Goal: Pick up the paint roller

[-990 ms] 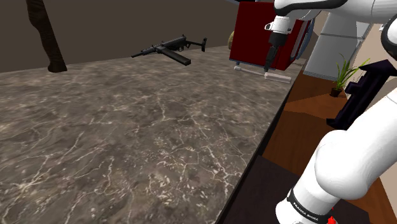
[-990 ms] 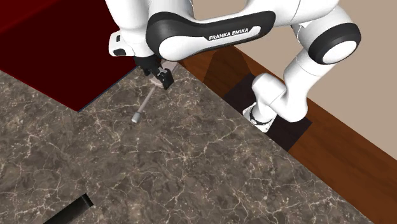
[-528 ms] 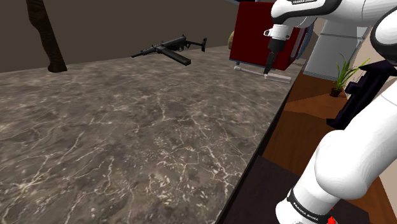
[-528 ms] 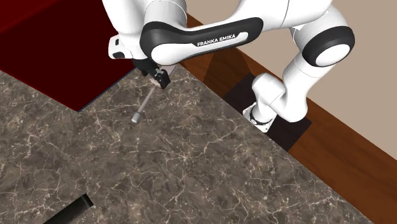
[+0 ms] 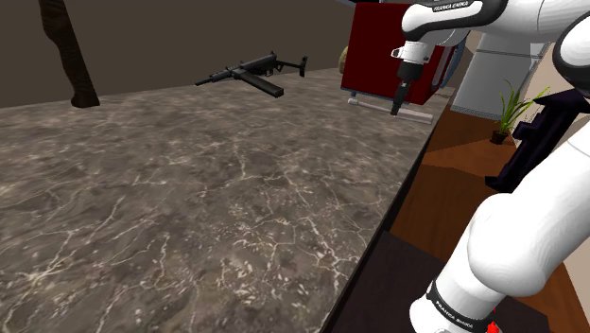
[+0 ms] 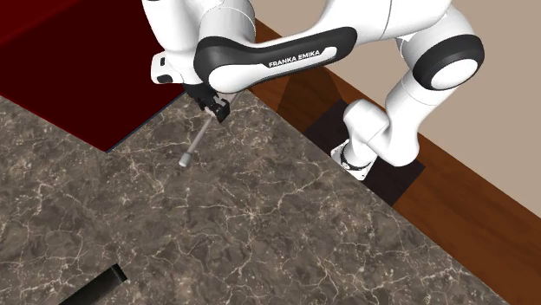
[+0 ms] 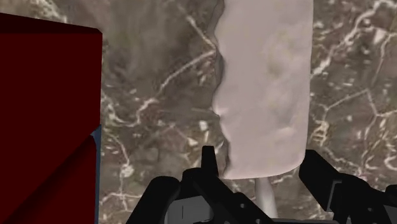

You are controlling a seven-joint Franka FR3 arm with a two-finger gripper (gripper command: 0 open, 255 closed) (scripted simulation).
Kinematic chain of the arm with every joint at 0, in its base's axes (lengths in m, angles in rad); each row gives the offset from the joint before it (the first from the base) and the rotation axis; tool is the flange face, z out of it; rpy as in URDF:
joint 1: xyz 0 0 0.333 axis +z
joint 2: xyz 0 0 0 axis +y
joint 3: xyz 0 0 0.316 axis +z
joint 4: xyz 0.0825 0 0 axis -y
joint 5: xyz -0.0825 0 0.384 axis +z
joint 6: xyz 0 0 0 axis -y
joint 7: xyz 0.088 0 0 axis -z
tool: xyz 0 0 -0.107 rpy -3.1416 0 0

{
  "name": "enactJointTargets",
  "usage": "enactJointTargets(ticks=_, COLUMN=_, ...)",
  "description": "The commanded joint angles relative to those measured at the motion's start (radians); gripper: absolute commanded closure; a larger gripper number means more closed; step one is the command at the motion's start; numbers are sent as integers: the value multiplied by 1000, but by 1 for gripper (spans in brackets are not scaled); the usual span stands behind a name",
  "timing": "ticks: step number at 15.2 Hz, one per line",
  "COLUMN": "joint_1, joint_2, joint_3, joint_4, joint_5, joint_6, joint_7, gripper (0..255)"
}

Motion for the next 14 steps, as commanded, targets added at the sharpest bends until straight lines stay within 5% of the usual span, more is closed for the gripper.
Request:
enactJointTargets(ticks=1, joint_1=0, joint_2=0, joint_3=0, joint_4=0, joint_5=0, joint_6=0, joint_7=0, gripper=255)
enactJointTargets(ticks=14, joint_1=6, joint_2=29, joint_3=-2, joint_4=146, joint_5=18, joint_6=-123, joint_7=-9, gripper=255)
